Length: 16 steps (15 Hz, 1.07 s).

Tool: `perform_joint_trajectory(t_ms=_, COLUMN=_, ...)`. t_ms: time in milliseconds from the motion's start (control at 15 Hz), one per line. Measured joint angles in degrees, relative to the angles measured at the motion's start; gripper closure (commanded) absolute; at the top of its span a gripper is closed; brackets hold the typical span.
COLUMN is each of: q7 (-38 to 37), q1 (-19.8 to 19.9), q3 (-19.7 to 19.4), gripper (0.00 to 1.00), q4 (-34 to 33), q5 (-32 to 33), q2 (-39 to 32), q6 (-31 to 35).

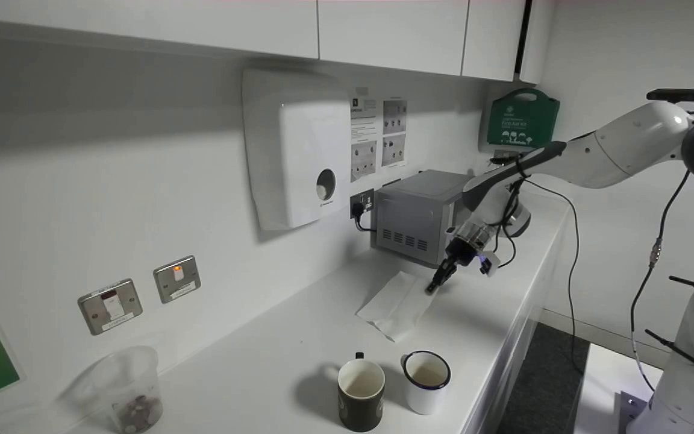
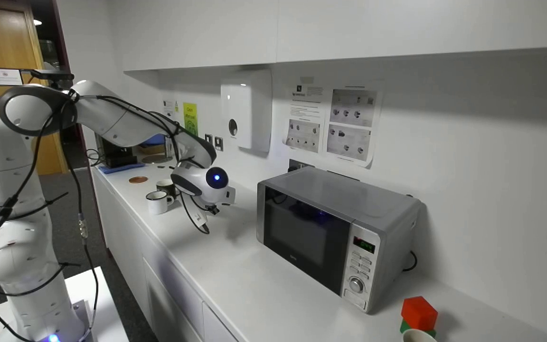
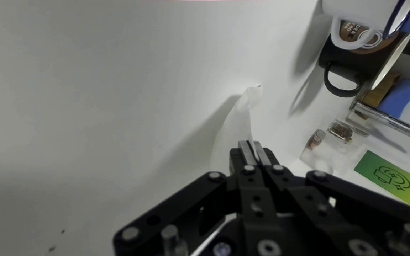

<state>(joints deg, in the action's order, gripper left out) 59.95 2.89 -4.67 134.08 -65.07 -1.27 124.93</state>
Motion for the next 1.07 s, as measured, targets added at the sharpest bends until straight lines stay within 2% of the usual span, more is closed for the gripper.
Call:
perform_joint_trajectory(t_ms=600, q7=-1.9, q1=-0.1, q3=1.5, gripper=1.0, q4=1.4, q5=3.8, q2=1.2, q6=7.7)
perform_joint_trajectory(t_ms=1067, q7=-5.0, q1=-0.2, q3=2.2, gripper=1.0, q4=3.1, q5=6.3, q2=2.5, q6=10.4)
